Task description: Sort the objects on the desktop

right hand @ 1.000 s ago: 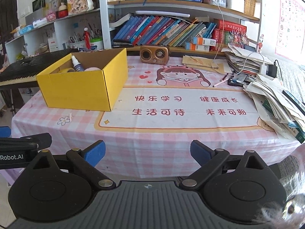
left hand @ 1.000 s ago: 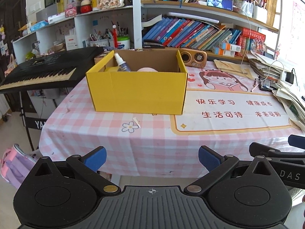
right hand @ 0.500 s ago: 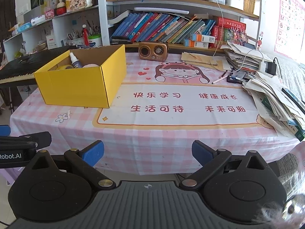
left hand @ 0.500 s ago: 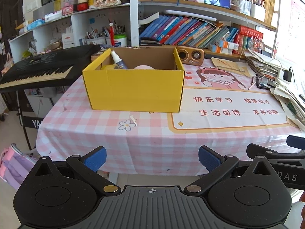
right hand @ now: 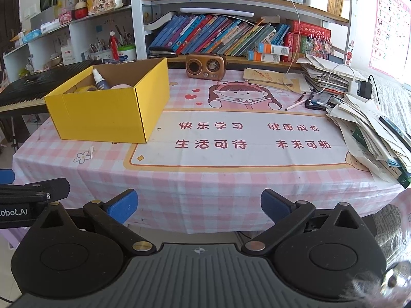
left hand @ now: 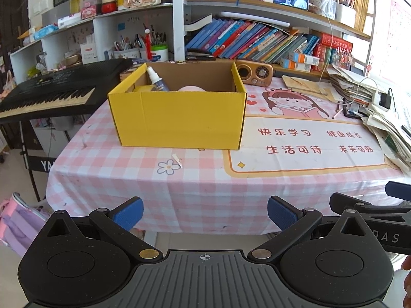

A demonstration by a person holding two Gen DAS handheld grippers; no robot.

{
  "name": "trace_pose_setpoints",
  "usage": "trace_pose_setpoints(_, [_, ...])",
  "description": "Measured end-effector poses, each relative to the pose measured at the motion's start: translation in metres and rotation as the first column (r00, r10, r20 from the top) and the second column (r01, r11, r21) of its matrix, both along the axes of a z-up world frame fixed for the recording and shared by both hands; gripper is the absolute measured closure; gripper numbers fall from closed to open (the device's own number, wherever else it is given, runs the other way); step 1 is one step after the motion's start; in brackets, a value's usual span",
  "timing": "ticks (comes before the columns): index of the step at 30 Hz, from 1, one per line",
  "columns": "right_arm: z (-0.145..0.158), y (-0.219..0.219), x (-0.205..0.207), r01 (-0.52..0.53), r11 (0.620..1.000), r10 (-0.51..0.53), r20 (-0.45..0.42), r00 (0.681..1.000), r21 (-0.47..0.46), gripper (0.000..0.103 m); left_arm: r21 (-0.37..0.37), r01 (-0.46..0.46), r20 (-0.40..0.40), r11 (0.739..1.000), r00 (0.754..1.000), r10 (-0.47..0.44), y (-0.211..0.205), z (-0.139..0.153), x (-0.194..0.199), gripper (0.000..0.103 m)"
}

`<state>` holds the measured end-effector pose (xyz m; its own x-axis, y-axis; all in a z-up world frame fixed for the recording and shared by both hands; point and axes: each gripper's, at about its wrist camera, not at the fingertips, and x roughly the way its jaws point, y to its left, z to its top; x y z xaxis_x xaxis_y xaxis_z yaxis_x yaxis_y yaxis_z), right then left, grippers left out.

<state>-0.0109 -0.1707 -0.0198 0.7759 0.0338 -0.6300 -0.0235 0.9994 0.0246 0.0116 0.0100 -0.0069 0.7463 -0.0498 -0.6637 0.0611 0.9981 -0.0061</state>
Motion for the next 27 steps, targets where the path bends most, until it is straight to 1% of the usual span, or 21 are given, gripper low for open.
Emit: trace_pose_setpoints(27, [-0.0026, 0.003, 0.005, 0.0, 1.0, 0.0, -0.012, 1.0, -0.001, 0.0, 0.007, -0.001, -0.006, 1.0, 1.0, 0.001, 0.0026, -0.0025, 0.0032, 0.0])
